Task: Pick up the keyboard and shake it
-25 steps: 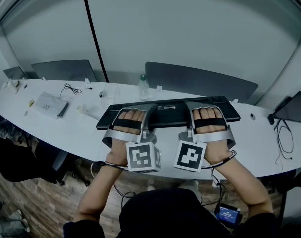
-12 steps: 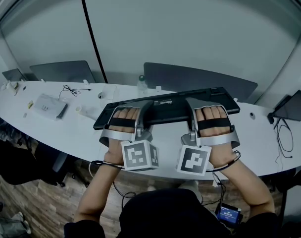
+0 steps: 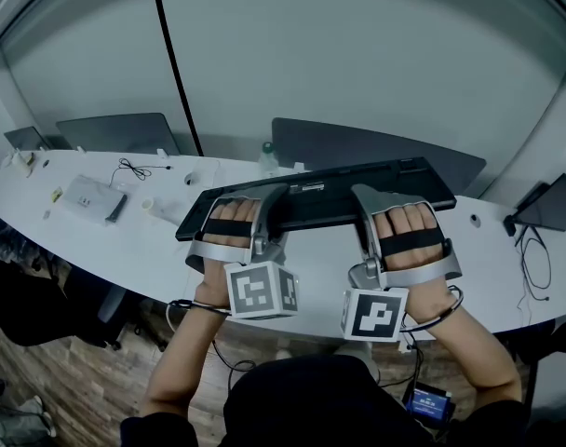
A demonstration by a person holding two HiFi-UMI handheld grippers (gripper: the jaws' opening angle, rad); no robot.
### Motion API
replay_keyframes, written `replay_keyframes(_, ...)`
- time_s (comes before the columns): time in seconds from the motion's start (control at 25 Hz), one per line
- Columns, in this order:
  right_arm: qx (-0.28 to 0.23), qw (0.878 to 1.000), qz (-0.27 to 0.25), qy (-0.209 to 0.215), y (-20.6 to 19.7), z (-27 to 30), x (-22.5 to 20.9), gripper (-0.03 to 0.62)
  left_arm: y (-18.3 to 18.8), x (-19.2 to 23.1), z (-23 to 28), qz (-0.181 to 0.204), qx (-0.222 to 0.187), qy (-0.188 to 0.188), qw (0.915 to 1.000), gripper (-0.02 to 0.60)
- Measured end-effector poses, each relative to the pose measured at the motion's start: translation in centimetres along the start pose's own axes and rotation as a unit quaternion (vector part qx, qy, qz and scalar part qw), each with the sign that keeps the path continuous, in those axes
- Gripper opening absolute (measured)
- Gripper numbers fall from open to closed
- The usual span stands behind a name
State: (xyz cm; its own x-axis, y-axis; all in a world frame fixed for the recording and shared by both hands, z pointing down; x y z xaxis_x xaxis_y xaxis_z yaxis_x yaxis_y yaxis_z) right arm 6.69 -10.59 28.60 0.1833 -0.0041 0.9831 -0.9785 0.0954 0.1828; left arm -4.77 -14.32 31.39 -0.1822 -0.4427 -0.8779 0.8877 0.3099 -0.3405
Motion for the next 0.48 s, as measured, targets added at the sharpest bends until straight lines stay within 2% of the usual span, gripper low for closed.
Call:
replay_keyframes(0.12, -0.011, 1.0, 0.004, -0.002, 0.1, -0.9, -0.5, 0.156, -0.2, 0.1, 0.1, -0.006, 0.001, -0.005, 1.0, 0.132)
replay_keyframes(0.28, -0.031, 0.999, 0.019, -0.007, 0.2, -2.1, -1.2, 0.155, -1.0, 0.5, 0.4, -0.01, 0.015, 0.003, 0.9998, 0.133)
replay_keyframes(0.48, -0.041, 0.998, 0.04, -0.011, 0.1, -2.5, -1.7, 0.155, -1.5, 1.2, 0.3, -0.024, 0.015, 0.012, 0.9995, 0.133)
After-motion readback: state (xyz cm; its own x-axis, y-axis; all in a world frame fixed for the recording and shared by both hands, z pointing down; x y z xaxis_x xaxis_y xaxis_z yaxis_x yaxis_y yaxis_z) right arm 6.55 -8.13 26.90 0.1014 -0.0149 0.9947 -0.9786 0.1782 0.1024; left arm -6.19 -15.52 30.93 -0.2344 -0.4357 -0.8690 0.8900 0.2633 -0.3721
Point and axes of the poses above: the fingertips, and each gripper's own axes: z forward along the fingers, x to its left, y out of its top, the point moved 9 cm from there along -z, backward along the fingers, and after that the axes turned 7 degrees about -y, right-handed, at the moved point
